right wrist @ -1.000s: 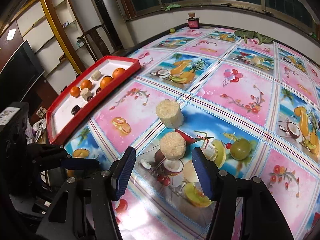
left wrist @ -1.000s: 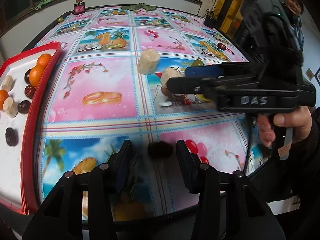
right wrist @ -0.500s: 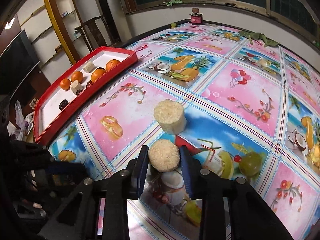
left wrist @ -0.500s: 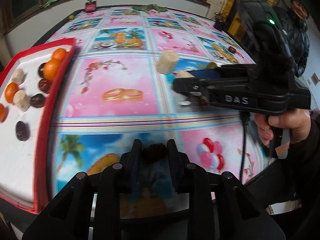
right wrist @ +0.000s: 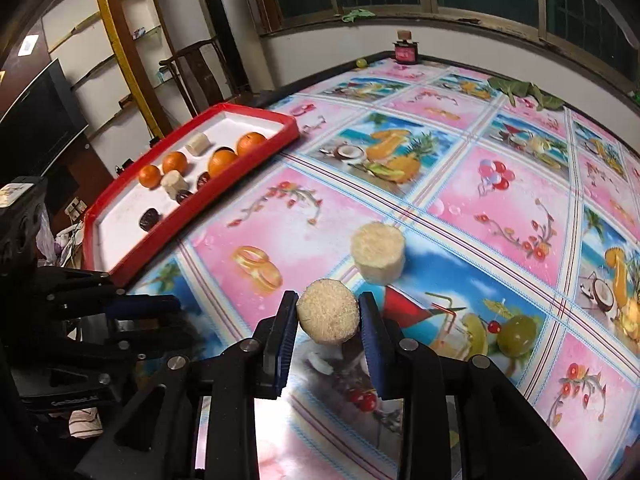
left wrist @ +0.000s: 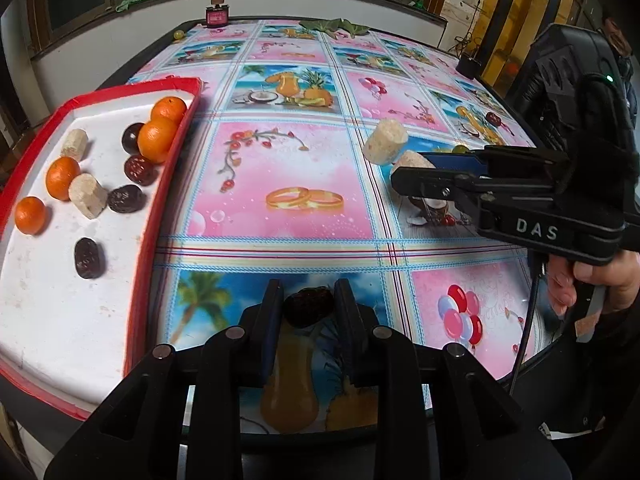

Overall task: Organize fruits
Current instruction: 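Grasp a dark date with the left tool while the right tool grasps a round beige cake, then carry the dark date and round beige cake over the white tray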

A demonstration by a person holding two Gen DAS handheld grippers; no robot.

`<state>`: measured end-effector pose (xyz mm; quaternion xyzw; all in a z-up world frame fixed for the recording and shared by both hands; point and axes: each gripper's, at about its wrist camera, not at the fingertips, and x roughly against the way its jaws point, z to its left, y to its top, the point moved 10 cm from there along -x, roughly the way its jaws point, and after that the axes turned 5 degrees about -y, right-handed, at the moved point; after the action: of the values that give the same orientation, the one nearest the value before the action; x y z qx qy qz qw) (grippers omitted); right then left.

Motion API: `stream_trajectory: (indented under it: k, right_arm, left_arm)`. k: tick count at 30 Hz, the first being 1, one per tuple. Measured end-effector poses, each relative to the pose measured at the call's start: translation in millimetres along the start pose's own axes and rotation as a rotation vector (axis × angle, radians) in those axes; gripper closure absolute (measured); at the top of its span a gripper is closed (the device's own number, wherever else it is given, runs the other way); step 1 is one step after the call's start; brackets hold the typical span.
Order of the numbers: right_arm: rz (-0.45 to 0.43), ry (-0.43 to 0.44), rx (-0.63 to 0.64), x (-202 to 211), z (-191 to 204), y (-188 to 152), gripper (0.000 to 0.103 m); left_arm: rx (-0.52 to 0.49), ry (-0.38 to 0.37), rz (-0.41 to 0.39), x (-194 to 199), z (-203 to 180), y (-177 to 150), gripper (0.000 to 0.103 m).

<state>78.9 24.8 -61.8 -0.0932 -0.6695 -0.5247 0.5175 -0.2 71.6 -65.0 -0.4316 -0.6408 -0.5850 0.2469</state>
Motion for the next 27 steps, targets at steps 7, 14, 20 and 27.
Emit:
stream_trajectory:
  k: [7,14,20,27]
  right_arm:
    - [-0.032,0.03,0.022,13,20,8,0.072]
    - [-0.058,0.072,0.039,21,42,16,0.072]
    - [-0.069,0.104,0.057,22,62,21,0.072]
    - [-0.069,0.131,0.073,18,79,24,0.072]
  left_arm:
    - [0.003,0.037,-0.034,15,13,9,0.079]
    - [0.062,0.083,-0.088,40,50,16,0.079]
    - [0.135,0.114,-0.117,56,83,11,0.079]
    - [0.188,0.136,-0.137,68,105,4,0.079]
